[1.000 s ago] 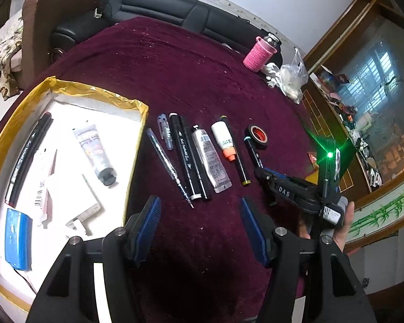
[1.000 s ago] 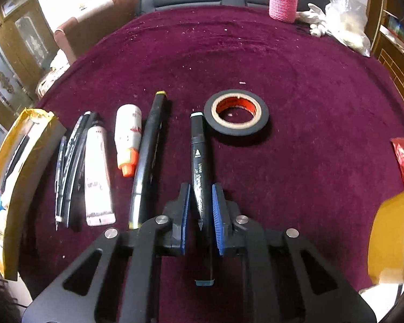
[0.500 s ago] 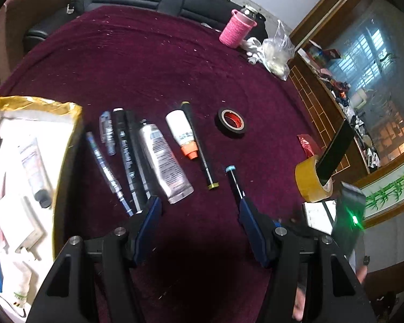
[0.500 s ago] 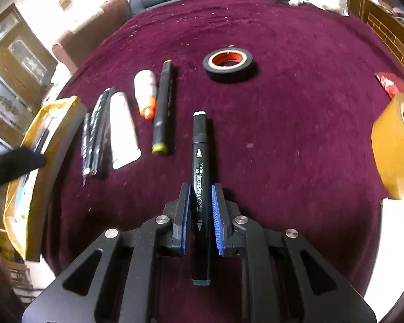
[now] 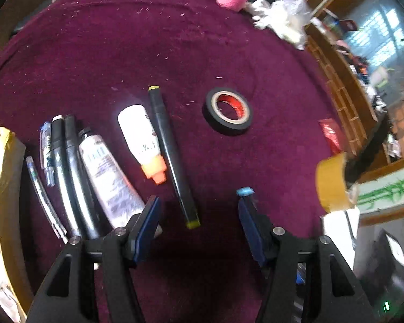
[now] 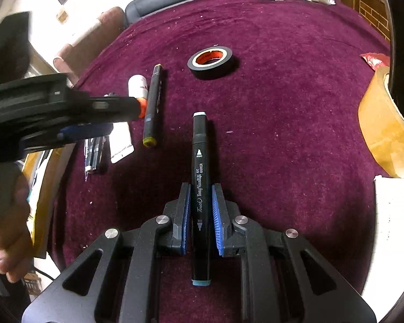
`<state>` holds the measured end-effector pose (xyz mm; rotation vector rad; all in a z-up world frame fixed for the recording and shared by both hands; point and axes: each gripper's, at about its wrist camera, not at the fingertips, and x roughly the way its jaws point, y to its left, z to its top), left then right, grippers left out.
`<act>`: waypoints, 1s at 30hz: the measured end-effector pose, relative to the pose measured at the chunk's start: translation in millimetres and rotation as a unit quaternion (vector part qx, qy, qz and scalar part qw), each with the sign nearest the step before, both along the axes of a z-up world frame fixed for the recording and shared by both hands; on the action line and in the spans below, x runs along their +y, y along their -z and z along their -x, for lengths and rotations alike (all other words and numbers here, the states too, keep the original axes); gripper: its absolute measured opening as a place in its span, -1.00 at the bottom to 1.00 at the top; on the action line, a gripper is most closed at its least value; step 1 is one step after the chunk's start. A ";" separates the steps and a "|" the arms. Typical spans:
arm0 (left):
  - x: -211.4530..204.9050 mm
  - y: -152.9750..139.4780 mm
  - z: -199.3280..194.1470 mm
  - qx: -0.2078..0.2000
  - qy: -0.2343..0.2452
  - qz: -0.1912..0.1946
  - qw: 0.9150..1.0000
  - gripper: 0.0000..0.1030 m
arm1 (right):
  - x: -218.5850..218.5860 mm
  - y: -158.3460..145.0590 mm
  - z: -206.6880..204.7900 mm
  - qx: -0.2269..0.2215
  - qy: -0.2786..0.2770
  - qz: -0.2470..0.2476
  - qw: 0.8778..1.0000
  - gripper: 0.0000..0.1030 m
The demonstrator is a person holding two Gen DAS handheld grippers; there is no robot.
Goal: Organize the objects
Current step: 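Grasp a black marker with yellow cap with the left tool, then carry both markers over the tray box and lower them inside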
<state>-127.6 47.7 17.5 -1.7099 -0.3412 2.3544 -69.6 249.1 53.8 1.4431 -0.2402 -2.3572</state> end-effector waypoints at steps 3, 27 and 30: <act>5.3 7.7 7.8 -0.009 0.000 0.016 1.000 0.04 | 4.7 -1.4 -1.3 0.001 0.006 0.004 1.000 -0.71; -11.5 -6.8 -91.2 0.024 0.077 0.064 0.995 0.09 | 10.6 4.3 -2.9 0.001 0.015 0.017 1.000 -0.64; -10.8 -4.7 -81.8 0.031 0.078 0.074 0.994 0.07 | 7.4 4.0 -3.4 0.004 0.010 0.014 1.000 -0.57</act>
